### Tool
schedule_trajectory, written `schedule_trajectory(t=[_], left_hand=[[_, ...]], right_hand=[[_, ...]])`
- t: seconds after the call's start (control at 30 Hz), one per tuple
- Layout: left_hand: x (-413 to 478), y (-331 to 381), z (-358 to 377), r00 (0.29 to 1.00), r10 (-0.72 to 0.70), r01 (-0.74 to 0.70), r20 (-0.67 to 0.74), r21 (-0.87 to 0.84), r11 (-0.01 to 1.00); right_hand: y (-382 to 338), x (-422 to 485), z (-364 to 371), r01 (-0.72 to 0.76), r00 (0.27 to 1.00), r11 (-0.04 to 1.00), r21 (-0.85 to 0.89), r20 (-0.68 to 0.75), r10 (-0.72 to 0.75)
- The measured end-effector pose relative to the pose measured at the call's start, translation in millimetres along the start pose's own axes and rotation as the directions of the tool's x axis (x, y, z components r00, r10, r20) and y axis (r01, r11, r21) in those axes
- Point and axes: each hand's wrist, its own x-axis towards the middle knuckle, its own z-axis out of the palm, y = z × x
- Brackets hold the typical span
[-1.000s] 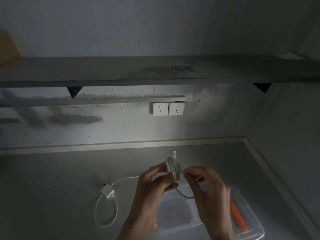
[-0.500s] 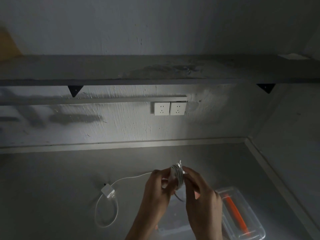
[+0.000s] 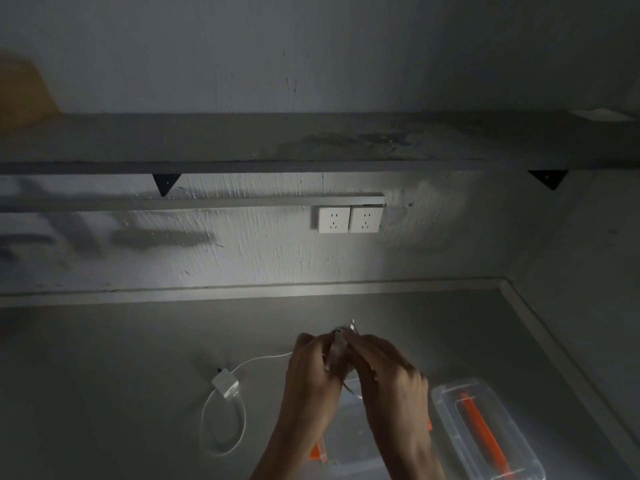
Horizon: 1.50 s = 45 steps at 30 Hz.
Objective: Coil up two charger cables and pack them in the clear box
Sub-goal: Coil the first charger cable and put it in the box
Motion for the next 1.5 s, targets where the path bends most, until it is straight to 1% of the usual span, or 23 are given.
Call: schedule_trajectory(t=[0.07, 0.13, 0.2, 0.33, 0.4, 0.47, 0.53, 0.57, 0.63, 0.7, 0.73, 0.8, 0.9, 1.0, 1.07, 1.13, 1.2, 1.3, 1.33, 1.4, 1.47, 1.5], left_hand=[[2, -1, 0, 1.0, -0.002, 0.002, -0.002, 0.011, 1.0], [3, -2, 0, 1.0, -0.027, 0.027, -0.003, 0.021, 0.999], [5, -4, -2, 0.999, -0.053, 0.053, 0.009, 0.033, 0.998], [8, -10, -6, 0.996, -0.071, 0.066, 0.061, 0.072, 0.995], [10, -13, -8, 0.994, -0.061, 0.052, 0.092, 0.097, 0.994], [15, -16, -9, 0.99, -0.063, 0.048, 0.128, 0.118, 0.992], [20, -20, -9, 0.977, -0.085, 0.058, 0.196, 0.138, 0.989], [23, -22, -9, 0.966, -0.093, 0.057, 0.242, 0.149, 0.987], [28, -21, -10, 0.94, -0.092, 0.033, 0.33, 0.18, 0.983], [32, -17, -10, 0.922, -0.068, -0.008, 0.381, 0.193, 0.981], [34, -14, -11, 0.915, -0.051, -0.025, 0.4, 0.181, 0.983], [36, -9, -10, 0.9, -0.016, -0.054, 0.435, 0.148, 0.987], [37, -9, -5, 0.885, -0.001, -0.087, 0.466, 0.168, 0.982], [36, -9, 1, 0.884, -0.026, -0.081, 0.467, 0.208, 0.975], [33, -5, 4, 0.879, -0.017, -0.109, 0.477, 0.236, 0.965], [30, 2, 7, 0.872, -0.037, -0.12, 0.489, 0.287, 0.95], [27, 4, 12, 0.868, -0.067, -0.13, 0.492, 0.356, 0.926], [31, 3, 14, 0.852, -0.103, -0.112, 0.513, 0.372, 0.922], [35, 1, 14, 0.838, -0.11, -0.089, 0.534, 0.334, 0.938], [41, -4, 11, 0.768, -0.152, 0.021, 0.623, 0.212, 0.977], [43, -6, 8, 0.682, -0.161, 0.118, 0.714, 0.109, 0.987], [43, -7, 8, 0.659, -0.144, 0.143, 0.738, 0.065, 0.988]], right_hand=[[-3, 1, 0, -0.003, 1.0, 0.999, -0.038, 0.004, 0.003], [-6, 2, 3, -0.051, 0.998, 0.999, -0.018, 0.048, 0.051], [-5, 3, 8, -0.055, 0.993, 0.998, -0.005, 0.106, 0.055], [0, 10, 9, -0.001, 0.976, 1.0, -0.012, 0.216, 0.004], [6, 17, 11, 0.061, 0.959, 0.997, -0.048, 0.281, -0.045], [15, 26, 14, 0.159, 0.914, 0.982, -0.097, 0.39, -0.11], [25, 39, 16, 0.264, 0.847, 0.958, -0.113, 0.502, -0.174], [29, 45, 16, 0.344, 0.807, 0.931, -0.121, 0.545, -0.227], [37, 57, 15, 0.487, 0.715, 0.87, -0.078, 0.608, -0.345], [43, 67, 10, 0.537, 0.634, 0.843, 0.007, 0.656, -0.41], [46, 71, 7, 0.542, 0.609, 0.84, 0.032, 0.673, -0.419], [49, 76, 1, 0.508, 0.59, 0.859, 0.06, 0.702, -0.398], [48, 83, -9, 0.387, 0.591, 0.917, 0.093, 0.738, -0.324], [50, 89, -14, 0.255, 0.555, 0.961, 0.105, 0.798, -0.235], [53, 90, -13, 0.211, 0.538, 0.973, 0.093, 0.82, -0.195], [55, 89, -9, 0.242, 0.534, 0.969, 0.052, 0.826, -0.178], [56, 87, -2, 0.314, 0.528, 0.949, 0.003, 0.83, -0.178], [55, 89, 3, 0.403, 0.488, 0.915, -0.028, 0.853, -0.188], [53, 90, 2, 0.405, 0.47, 0.914, -0.02, 0.862, -0.189], [50, 92, 0, 0.392, 0.425, 0.92, 0.016, 0.884, -0.196], [50, 93, 0, 0.371, 0.408, 0.928, 0.032, 0.892, -0.194], [50, 95, 2, 0.361, 0.409, 0.932, 0.035, 0.892, -0.193]])
